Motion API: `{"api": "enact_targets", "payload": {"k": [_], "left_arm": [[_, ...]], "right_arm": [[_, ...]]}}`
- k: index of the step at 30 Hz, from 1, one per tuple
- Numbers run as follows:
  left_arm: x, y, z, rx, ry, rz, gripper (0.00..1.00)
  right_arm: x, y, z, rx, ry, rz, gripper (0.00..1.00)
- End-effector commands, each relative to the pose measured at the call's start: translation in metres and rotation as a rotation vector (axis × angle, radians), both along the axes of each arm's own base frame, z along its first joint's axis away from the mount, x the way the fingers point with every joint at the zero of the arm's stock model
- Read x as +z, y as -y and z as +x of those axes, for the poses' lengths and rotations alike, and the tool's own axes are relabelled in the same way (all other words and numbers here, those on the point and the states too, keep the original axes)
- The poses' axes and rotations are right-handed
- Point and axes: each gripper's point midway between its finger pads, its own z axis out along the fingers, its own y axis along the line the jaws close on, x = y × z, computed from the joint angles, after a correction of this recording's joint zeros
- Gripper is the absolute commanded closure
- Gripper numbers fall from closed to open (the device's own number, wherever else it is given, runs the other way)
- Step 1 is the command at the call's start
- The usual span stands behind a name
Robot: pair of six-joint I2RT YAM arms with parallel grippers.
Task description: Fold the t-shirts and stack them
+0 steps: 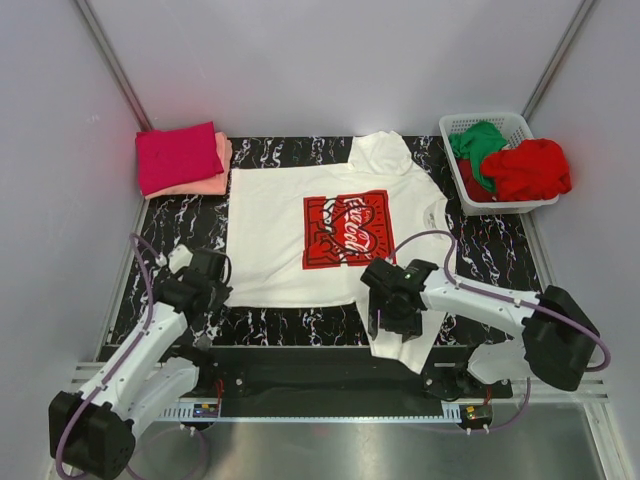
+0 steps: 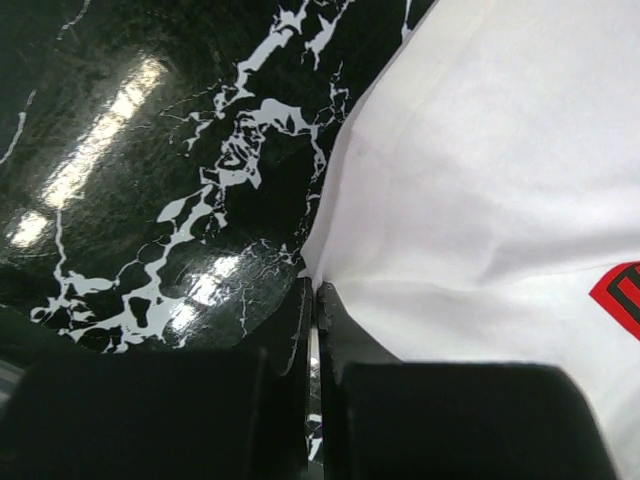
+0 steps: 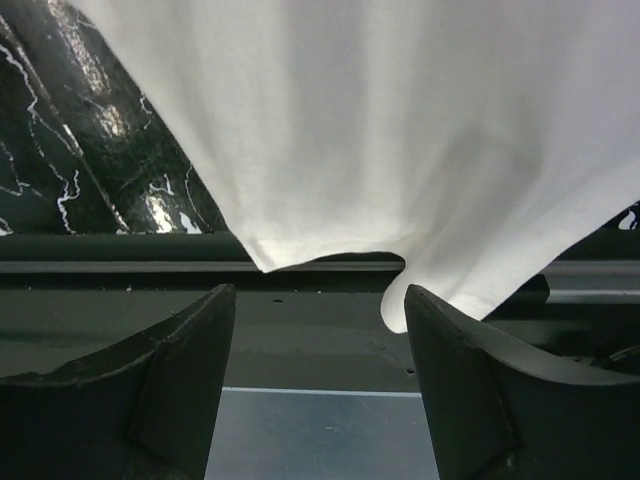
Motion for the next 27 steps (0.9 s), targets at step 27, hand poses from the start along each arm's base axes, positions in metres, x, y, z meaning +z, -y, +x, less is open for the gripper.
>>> {"api": "enact_targets", "payload": {"k": [27], "left_arm": [[0.017,-0.015,0.031,-0.014,0.052,-0.091,1.0]], "right_arm": [[-0.006,0.03,-0.014,-0.109,-0.017,0.0,0.39]]}}
